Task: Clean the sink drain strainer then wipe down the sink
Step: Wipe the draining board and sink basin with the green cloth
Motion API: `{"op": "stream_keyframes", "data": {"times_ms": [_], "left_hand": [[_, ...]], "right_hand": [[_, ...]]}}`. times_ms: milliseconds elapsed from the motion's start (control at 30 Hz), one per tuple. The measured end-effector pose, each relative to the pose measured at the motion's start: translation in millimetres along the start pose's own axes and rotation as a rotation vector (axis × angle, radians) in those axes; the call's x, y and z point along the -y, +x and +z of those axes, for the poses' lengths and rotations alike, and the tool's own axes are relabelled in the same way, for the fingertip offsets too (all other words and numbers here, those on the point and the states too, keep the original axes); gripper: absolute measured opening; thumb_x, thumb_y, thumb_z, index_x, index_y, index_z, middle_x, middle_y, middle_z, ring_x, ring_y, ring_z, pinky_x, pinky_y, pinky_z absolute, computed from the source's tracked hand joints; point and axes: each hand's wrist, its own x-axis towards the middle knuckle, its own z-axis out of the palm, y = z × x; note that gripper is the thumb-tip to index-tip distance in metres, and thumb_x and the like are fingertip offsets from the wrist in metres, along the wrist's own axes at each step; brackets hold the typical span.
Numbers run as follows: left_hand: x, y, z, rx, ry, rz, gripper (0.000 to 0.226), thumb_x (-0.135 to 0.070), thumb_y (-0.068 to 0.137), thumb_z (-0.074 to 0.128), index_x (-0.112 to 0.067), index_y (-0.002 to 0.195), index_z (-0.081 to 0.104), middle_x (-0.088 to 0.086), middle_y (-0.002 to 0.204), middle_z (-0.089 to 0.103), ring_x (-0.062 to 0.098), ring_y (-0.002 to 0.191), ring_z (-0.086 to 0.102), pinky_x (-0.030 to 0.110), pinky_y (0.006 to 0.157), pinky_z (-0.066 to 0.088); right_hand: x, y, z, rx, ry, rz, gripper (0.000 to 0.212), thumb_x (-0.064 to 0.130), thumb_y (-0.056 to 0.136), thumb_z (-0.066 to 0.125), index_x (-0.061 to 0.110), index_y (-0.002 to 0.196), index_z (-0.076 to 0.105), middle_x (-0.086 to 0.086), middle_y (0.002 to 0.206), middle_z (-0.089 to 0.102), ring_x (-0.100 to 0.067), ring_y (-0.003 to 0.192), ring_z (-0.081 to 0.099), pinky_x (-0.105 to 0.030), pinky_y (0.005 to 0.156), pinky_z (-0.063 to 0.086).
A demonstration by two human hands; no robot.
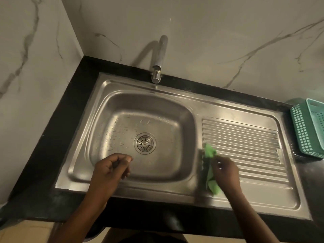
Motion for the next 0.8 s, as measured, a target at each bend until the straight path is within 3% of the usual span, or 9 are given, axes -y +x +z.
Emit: {"op": "stream_keyframes", "data": {"times_ms": [100, 233, 333, 400, 467, 633, 800], "left_hand": [[-2, 8, 4, -0.033, -0.002, 0.008, 0.022, -0.009, 0.098, 0.068, -0.019, 0.084, 0.080, 0.017, 0.069, 0.067, 0.020, 0.063, 0.062, 0.029, 0.064, 0.056], [-2, 14, 6, -0.063, -0.001, -0.005, 0.022, -0.007, 0.099, 0.068, -0.019, 0.084, 0.079, 0.020, 0.071, 0.066, 0.022, 0.064, 0.060, 0.036, 0.068, 0.053], [-2, 15, 4, -0.100, -0.004, -0.012, 0.023, -0.007, 0.099, 0.068, -0.020, 0.085, 0.080, 0.021, 0.071, 0.065, 0.023, 0.065, 0.059, 0.040, 0.072, 0.053], [-3, 15, 2, -0.128, -0.004, -0.015, 0.021, -0.007, 0.099, 0.068, -0.019, 0.086, 0.080, 0.020, 0.070, 0.065, 0.022, 0.065, 0.060, 0.041, 0.073, 0.054], [-3, 14, 1, -0.147, -0.004, -0.018, 0.021, -0.008, 0.099, 0.068, -0.019, 0.086, 0.080, 0.018, 0.069, 0.066, 0.021, 0.064, 0.060, 0.041, 0.072, 0.054], [-1, 11, 1, -0.164, -0.008, -0.032, 0.023, -0.008, 0.099, 0.068, -0.021, 0.086, 0.081, 0.011, 0.066, 0.067, 0.017, 0.061, 0.061, 0.038, 0.070, 0.053], [-2, 5, -1, -0.133, -0.006, -0.022, 0.022, -0.010, 0.099, 0.069, -0.023, 0.085, 0.081, 0.011, 0.067, 0.068, 0.016, 0.062, 0.063, 0.035, 0.069, 0.056]], "right_hand": [[7, 56, -26, -0.184, 0.303, 0.176, 0.020, 0.018, 0.094, 0.068, 0.013, 0.109, 0.080, -0.008, 0.076, 0.075, -0.025, 0.065, 0.070, -0.041, 0.069, 0.059], [36, 146, -34, -0.381, 0.394, 0.214, 0.032, 0.020, 0.097, 0.064, 0.010, 0.127, 0.073, -0.011, 0.110, 0.077, -0.020, 0.085, 0.069, -0.027, 0.081, 0.052], [71, 189, -4, -0.188, 0.296, 0.203, 0.033, 0.012, 0.101, 0.060, 0.012, 0.133, 0.066, -0.013, 0.124, 0.071, -0.025, 0.099, 0.068, -0.027, 0.085, 0.050], [100, 195, 17, -0.056, 0.207, 0.148, 0.037, 0.006, 0.097, 0.058, 0.012, 0.133, 0.065, -0.016, 0.128, 0.067, -0.035, 0.110, 0.068, -0.036, 0.097, 0.054], [128, 194, 32, -0.029, 0.153, 0.066, 0.045, 0.001, 0.091, 0.055, 0.010, 0.134, 0.065, -0.018, 0.131, 0.062, -0.039, 0.118, 0.063, -0.041, 0.107, 0.050], [186, 179, 62, 0.057, 0.097, -0.173, 0.049, -0.002, 0.090, 0.060, 0.011, 0.137, 0.062, -0.015, 0.133, 0.058, -0.040, 0.116, 0.062, -0.041, 0.104, 0.049], [180, 181, 38, 0.211, -0.113, -0.343, 0.048, 0.002, 0.088, 0.060, 0.015, 0.134, 0.067, -0.016, 0.133, 0.064, -0.040, 0.118, 0.064, -0.038, 0.100, 0.050]]}}
